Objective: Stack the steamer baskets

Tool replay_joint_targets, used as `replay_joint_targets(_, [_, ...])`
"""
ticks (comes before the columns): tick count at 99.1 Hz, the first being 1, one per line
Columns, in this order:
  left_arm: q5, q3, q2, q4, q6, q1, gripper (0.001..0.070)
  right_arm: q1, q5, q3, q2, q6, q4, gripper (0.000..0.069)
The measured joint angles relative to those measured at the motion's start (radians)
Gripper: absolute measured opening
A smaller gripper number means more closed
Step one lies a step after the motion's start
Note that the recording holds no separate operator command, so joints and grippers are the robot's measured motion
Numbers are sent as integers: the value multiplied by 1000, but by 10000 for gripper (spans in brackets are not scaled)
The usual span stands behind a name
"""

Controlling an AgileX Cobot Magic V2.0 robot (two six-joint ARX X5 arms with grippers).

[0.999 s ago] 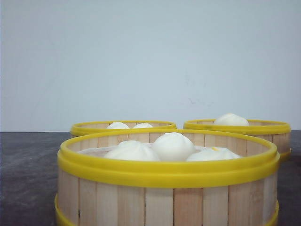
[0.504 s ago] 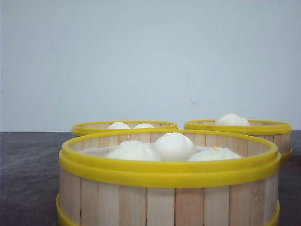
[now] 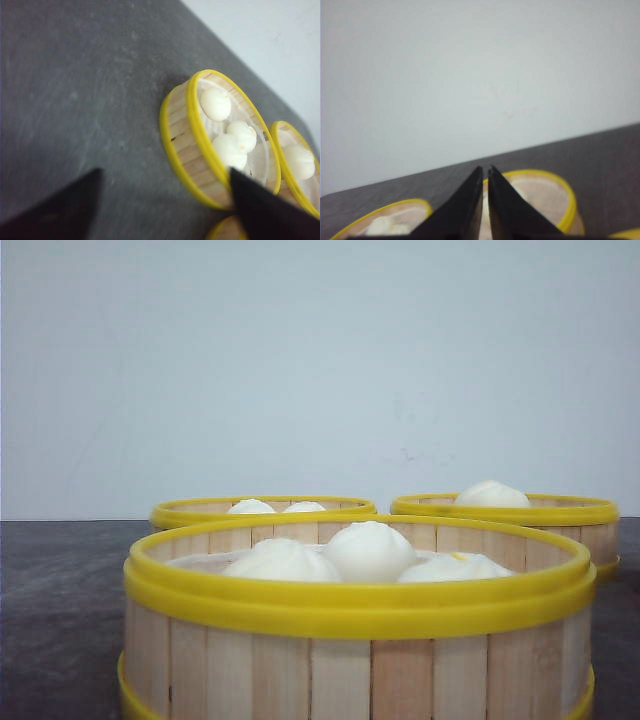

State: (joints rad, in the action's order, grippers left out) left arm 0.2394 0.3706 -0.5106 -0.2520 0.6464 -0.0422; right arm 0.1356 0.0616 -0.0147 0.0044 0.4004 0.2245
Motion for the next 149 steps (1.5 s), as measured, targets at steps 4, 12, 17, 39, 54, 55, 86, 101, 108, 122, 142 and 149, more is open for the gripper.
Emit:
replay_joint_targets(4, [1, 69, -88, 25, -15, -2, 692, 0, 12, 0, 0, 13, -11, 15])
replay_joint_targets(12, [44, 205, -252, 72, -9, -5, 696, 0, 24, 0, 0, 33, -38, 15])
replay_joint_targets(17, [56, 279, -337, 75, 19, -8, 695, 0, 35, 0, 0, 43, -55, 15])
replay_joint_targets(39, [160, 611, -675, -128, 60, -31, 390, 0, 71, 0, 0, 53, -114, 15])
replay_joint_targets(54, [161, 890, -943, -409, -34, -84, 484, 0, 71, 0, 0, 53, -144, 15])
replay_joint_targets(55, [161, 908, -961, -426, -40, -89, 489, 0, 71, 0, 0, 53, -145, 15])
replay_joint_targets(86, [47, 1249, -1336, -718, -172, -231, 508, 0, 70, 0, 0, 53, -160, 15])
replay_joint_targets(101, [14, 1254, -1427, -722, -183, -268, 441, 0, 70, 0, 0, 53, -160, 15])
replay_joint_targets(108, [-5, 1254, -1459, -726, -184, -274, 394, 0, 70, 0, 0, 53, -160, 15])
replay_joint_targets(122, [-10, 1254, -1512, -731, -184, -275, 369, 0, 70, 0, 0, 53, -161, 15])
replay_joint_targets(142, [-17, 1254, -1531, -722, -191, -274, 345, 0, 70, 0, 0, 53, -161, 15])
replay_joint_targets(149, [-30, 1254, -1531, -719, -200, -274, 278, 0, 70, 0, 0, 53, -164, 15])
